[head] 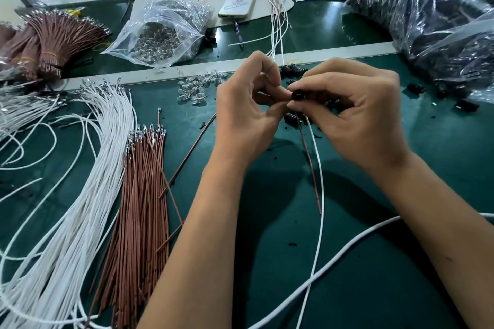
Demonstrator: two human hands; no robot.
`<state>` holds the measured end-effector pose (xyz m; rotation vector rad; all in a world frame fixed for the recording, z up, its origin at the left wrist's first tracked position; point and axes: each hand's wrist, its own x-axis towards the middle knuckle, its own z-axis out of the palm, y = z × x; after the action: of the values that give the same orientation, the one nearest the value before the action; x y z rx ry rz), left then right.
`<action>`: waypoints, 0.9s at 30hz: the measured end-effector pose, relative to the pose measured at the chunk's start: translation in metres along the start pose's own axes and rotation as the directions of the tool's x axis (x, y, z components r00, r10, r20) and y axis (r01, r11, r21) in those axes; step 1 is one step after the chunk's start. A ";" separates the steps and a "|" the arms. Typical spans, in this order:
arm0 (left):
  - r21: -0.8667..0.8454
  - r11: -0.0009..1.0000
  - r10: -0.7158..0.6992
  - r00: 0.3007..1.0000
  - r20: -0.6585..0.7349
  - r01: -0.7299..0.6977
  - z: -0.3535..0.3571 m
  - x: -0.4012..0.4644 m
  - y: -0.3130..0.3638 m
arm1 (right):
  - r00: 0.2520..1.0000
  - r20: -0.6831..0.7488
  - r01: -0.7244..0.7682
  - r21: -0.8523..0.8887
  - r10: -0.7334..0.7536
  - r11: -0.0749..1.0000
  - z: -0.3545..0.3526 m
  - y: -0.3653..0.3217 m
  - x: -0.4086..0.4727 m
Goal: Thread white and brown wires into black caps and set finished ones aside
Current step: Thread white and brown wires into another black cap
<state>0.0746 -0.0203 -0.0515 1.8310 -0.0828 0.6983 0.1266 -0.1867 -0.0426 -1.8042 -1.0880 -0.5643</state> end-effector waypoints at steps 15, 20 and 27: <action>-0.002 1.000 -0.014 1.000 -0.006 0.014 0.003 0.001 0.001 | 0.997 -0.070 -0.040 0.032 0.042 0.999 0.001 -0.005 0.000; 0.019 1.000 -0.018 1.000 0.019 0.017 0.000 -0.001 0.000 | 0.997 -0.081 -0.015 0.043 0.018 0.999 0.002 -0.006 0.000; -0.004 0.996 -0.090 0.992 0.083 0.091 -0.001 -0.002 0.003 | 0.974 -0.088 -0.181 0.250 0.208 0.951 0.006 0.000 -0.001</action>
<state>0.0716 -0.0216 -0.0494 1.8440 -0.0567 0.5578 0.1257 -0.1819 -0.0466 -1.6238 -0.8496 -0.3929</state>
